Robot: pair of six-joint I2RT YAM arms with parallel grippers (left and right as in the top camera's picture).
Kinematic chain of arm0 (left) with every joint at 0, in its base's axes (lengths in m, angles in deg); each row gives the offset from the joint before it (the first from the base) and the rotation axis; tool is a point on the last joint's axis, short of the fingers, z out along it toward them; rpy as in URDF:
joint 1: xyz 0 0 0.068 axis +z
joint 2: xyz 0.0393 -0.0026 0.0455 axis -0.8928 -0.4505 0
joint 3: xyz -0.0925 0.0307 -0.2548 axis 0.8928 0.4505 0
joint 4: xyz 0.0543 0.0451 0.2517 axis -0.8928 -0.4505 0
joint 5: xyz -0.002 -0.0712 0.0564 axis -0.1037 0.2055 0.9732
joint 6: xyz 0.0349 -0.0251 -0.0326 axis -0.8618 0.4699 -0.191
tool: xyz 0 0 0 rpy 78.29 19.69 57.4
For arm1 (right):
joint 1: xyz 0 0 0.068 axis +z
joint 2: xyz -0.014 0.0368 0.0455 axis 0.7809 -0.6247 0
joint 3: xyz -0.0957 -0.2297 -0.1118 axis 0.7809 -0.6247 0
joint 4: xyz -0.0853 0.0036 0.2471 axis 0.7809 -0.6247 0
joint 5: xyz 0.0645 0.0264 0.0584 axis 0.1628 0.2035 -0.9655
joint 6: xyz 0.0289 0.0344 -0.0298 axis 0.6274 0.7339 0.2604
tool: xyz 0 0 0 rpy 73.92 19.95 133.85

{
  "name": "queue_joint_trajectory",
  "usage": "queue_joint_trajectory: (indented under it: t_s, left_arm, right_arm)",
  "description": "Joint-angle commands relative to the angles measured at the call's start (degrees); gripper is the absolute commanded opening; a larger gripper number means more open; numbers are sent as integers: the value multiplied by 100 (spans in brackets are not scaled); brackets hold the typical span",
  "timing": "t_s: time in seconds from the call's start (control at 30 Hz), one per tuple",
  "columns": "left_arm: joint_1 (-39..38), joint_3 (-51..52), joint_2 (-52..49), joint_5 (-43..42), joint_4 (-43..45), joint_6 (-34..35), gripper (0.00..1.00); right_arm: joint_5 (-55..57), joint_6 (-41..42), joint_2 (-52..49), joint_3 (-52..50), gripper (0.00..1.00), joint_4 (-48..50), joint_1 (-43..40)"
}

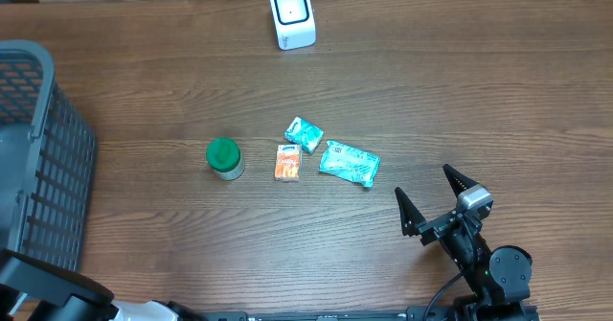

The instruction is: Scan the item barcode

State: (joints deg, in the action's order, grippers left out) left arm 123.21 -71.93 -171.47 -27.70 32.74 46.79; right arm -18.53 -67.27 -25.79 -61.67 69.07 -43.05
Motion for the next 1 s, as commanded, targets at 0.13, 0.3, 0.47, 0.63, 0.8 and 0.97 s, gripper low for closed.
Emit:
queue_joint_trajectory:
  t_s: [0.13, 0.3, 0.47, 0.63, 0.8, 0.97]
  left_arm:
    - [-9, 7, 348, 474, 229, -511, 66]
    - [17, 4, 476, 321, 243, -1193, 70]
    - [140, 7, 319, 125, 247, -1486, 70]
    - [284, 7, 184, 105, 282, -1484, 68]
    - [367, 7, 160, -107, 280, -1620, 68]
    - [413, 7, 33, -188, 345, -1740, 67]
  right_arm:
    - [-28, 39, 57, -59, 100, 33, 22]
    - [-28, 39, 57, -59, 100, 35, 22]
    - [-28, 39, 57, -59, 100, 33, 22]
    - [-28, 37, 57, -59, 100, 35, 22]
    - [-28, 37, 57, -59, 100, 33, 22]
    - [-28, 37, 57, -59, 100, 35, 22]
